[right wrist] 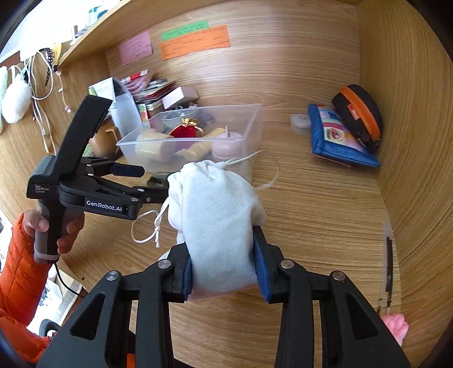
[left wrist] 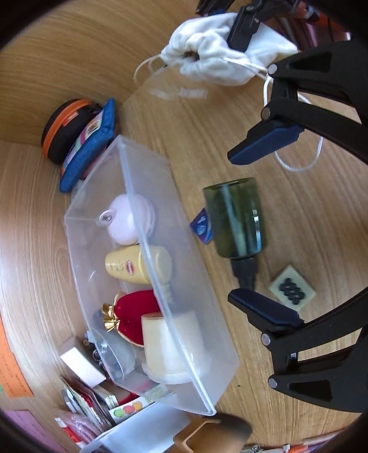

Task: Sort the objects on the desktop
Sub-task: 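Close the right gripper on the white bag while the left gripper closes on the green bottle, then carry the green bottle with the left gripper while the right gripper carries the white bag to the bin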

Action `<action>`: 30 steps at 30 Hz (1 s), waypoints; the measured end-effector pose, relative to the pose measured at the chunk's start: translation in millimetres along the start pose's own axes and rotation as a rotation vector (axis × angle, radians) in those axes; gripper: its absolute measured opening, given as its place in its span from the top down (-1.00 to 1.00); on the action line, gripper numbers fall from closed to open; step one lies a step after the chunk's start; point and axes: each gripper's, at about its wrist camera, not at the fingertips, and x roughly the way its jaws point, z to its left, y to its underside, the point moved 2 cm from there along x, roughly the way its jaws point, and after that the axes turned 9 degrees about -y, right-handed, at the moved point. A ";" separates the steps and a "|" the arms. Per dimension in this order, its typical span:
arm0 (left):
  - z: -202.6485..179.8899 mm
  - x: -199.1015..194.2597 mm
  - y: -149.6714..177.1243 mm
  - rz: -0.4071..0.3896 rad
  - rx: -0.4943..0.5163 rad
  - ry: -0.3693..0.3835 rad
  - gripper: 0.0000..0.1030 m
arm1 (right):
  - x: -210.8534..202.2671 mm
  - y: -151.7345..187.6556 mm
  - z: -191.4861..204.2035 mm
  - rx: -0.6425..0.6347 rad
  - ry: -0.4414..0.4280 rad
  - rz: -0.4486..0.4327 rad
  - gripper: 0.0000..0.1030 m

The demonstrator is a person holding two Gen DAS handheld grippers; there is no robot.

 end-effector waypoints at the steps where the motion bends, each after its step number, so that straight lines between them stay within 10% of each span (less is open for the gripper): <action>1: -0.9 0.5 -0.4 -0.005 0.001 -0.002 -0.62 | -0.6 -0.9 -2.8 0.004 0.004 -0.003 0.36; 8: -9.9 0.3 -1.5 -0.018 0.036 -0.003 -0.10 | -7.9 -6.7 -12.5 0.010 0.018 -0.023 0.36; 30: 23.4 -69.5 -26.6 -0.210 -0.038 -0.014 -0.08 | -8.6 -65.4 25.4 -0.111 0.065 -0.107 0.36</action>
